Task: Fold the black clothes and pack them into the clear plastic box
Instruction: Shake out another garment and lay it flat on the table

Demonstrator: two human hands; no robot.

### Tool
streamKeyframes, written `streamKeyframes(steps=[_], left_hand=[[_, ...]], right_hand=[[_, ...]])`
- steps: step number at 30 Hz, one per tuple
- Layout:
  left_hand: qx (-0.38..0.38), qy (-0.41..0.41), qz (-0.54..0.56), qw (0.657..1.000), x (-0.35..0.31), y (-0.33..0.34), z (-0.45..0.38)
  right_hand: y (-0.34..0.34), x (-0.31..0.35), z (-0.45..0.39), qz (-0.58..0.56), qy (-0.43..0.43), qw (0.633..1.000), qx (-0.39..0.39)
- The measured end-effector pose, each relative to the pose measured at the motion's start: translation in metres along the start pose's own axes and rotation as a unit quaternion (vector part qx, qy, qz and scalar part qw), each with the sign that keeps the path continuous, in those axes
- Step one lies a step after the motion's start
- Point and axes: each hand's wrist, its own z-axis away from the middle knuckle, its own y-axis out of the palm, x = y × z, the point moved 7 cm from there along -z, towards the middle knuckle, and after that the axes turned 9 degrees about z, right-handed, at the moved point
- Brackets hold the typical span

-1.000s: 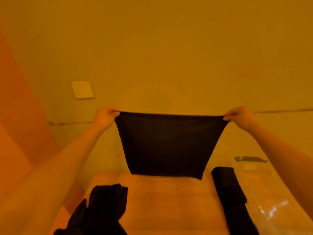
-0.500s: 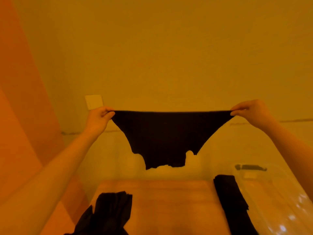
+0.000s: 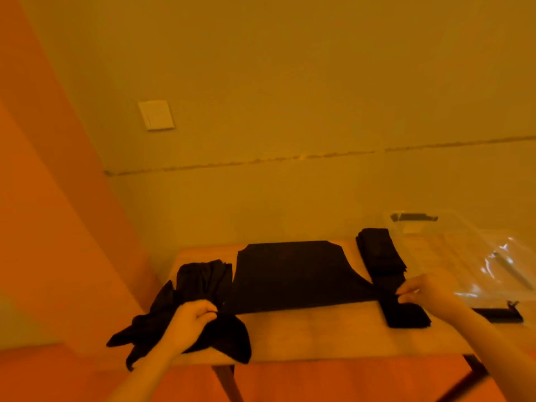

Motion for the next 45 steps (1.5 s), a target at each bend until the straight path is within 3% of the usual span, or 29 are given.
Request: streamKeyframes(steps=[6, 13, 19, 27, 30, 35, 42, 45], left_hand=[[0.048, -0.048, -0.023, 0.997, 0.037, 0.03, 0.034], [0.078, -0.052, -0.006, 0.996, 0.046, 0.04, 0.057], [0.198, -0.105, -0.021, 0.974, 0.07, 0.049, 0.071], [0.272, -0.113, -0.01, 0.956, 0.05, 0.051, 0.07], [0.258, -0.097, -0.001, 0.961, 0.036, 0.046, 0.068], [0.161, -0.061, 0.039, 0.984, 0.021, 0.021, 0.043], [0.139, -0.07, 0.066, 0.986, 0.005, 0.004, -0.019], [0.124, -0.084, 0.066, 0.987, 0.002, -0.002, -0.05]], right_hand=[[0.042, -0.025, 0.031, 0.037, 0.024, 0.997, 0.058], [0.055, -0.036, 0.057, 0.032, 0.054, 0.996, 0.06], [0.061, -0.043, 0.075, 0.063, 0.062, 0.99, 0.112], [0.05, -0.038, 0.089, 0.066, 0.047, 0.988, 0.132], [0.045, -0.037, 0.086, 0.069, 0.052, 0.987, 0.132], [0.033, -0.022, 0.065, 0.024, 0.051, 0.995, 0.081], [0.005, 0.004, -0.007, -0.019, 0.019, 1.0, 0.01], [-0.003, 0.009, -0.042, -0.025, 0.007, 0.999, 0.018]])
